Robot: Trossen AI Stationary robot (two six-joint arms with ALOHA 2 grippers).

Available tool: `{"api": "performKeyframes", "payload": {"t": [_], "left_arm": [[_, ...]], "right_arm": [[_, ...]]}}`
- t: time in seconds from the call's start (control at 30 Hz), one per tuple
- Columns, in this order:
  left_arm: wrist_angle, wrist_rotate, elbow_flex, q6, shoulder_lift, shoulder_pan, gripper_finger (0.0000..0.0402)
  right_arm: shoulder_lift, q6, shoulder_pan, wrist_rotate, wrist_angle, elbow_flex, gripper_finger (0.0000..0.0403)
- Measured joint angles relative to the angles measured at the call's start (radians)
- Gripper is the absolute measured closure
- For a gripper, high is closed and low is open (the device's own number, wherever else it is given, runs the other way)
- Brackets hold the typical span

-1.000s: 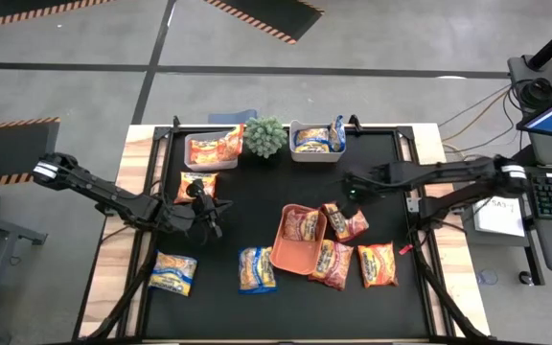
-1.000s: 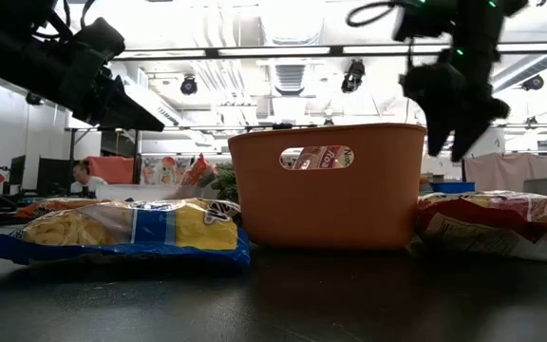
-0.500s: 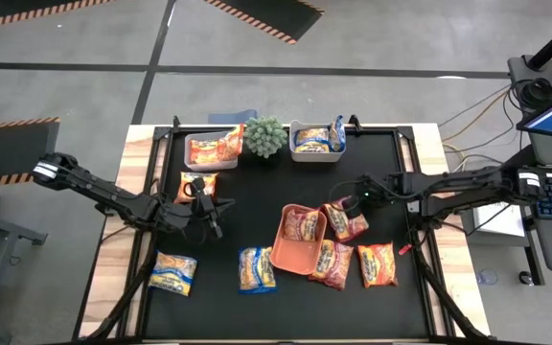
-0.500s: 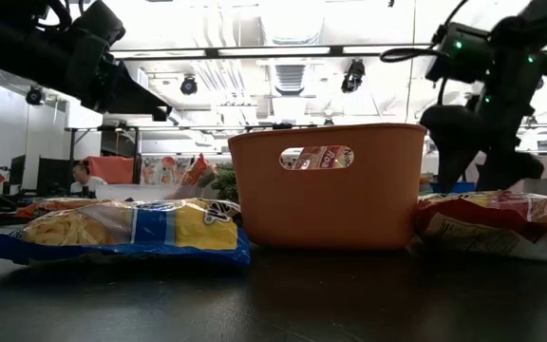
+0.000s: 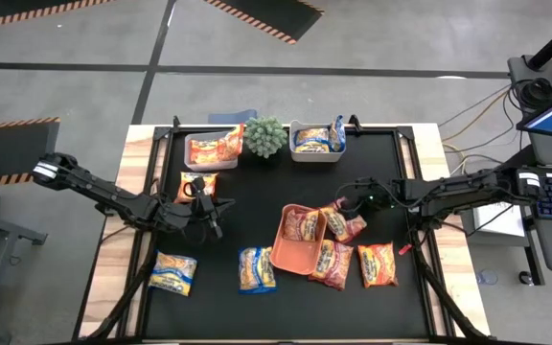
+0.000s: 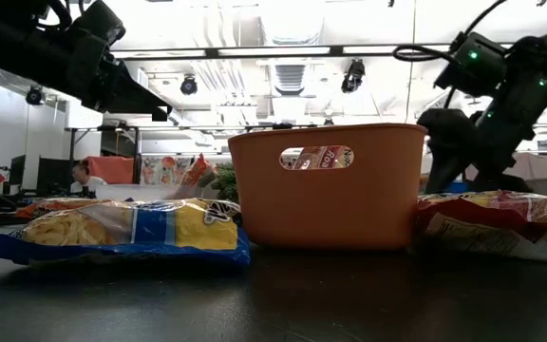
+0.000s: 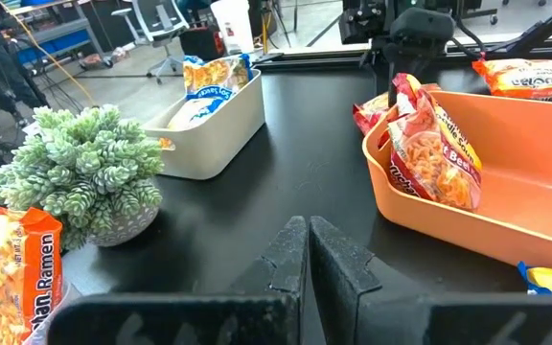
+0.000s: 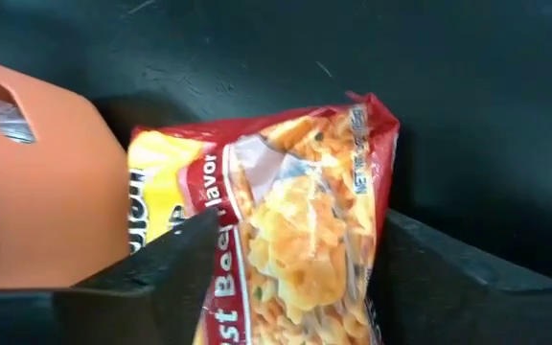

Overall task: Sort Maruchan noodles
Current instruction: Put the red noodle pack into the orange bin

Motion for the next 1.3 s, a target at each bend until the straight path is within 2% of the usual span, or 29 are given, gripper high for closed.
{"api": "performKeyframes", "payload": {"t": [0.33, 0.5, 0.9, 1.0, 1.17, 1.3], "left_arm": [[0.008, 0.000, 0.000, 0.000, 0.000, 0.000, 0.0402], [0.029, 0.000, 0.000, 0.001, 0.000, 0.000, 0.0402], [0.056, 0.000, 0.000, 0.021, 0.000, 0.000, 0.0402], [0.068, 0.000, 0.000, 0.025, 0.000, 0.000, 0.0402], [0.099, 0.000, 0.000, 0.043, 0.000, 0.000, 0.0402], [0.145, 0.000, 0.000, 0.057, 0.000, 0.000, 0.0402]], "right_arm": [[0.000, 0.011, 0.000, 0.009, 0.148, -0.069, 0.0308], [-0.004, -0.017, 0.000, 0.018, 0.159, -0.056, 0.0355], [-0.120, -0.088, 0.000, 0.101, 0.140, 0.021, 0.0370], [-0.167, -0.118, 0.000, 0.171, 0.104, 0.062, 0.0370], [-0.226, -0.187, 0.005, 0.352, 0.101, 0.138, 0.0370], [-0.231, -0.253, 0.037, 0.426, 0.124, 0.195, 0.0370]]}}
